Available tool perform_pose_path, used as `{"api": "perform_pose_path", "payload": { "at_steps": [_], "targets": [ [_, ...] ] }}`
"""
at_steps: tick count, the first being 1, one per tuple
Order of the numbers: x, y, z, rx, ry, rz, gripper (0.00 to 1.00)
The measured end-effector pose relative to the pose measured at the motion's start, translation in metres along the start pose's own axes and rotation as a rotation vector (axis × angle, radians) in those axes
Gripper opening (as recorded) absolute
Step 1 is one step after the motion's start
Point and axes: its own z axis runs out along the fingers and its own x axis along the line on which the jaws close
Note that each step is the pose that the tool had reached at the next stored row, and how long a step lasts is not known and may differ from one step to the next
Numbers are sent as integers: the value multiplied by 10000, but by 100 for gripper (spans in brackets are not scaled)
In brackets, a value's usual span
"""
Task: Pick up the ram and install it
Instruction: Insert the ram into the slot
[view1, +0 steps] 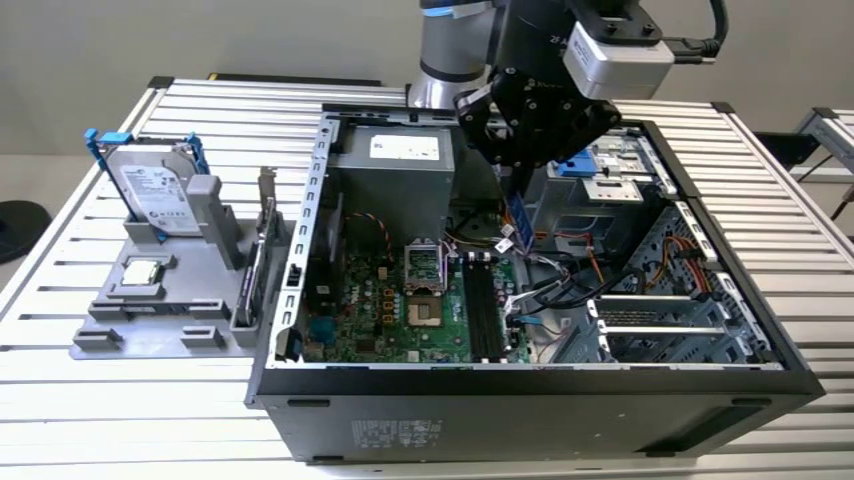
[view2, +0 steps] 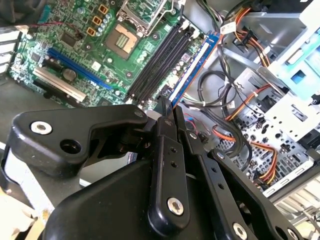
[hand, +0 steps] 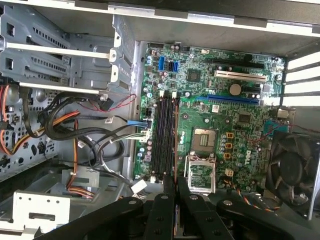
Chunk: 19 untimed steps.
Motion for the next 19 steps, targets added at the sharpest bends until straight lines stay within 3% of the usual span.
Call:
{"api": "perform_pose_path", "payload": {
  "at_steps": [8,19],
  "targets": [
    [44,3,17,0,1,63,0],
    [49,3,50,4,2,93,0]
  ]
}}
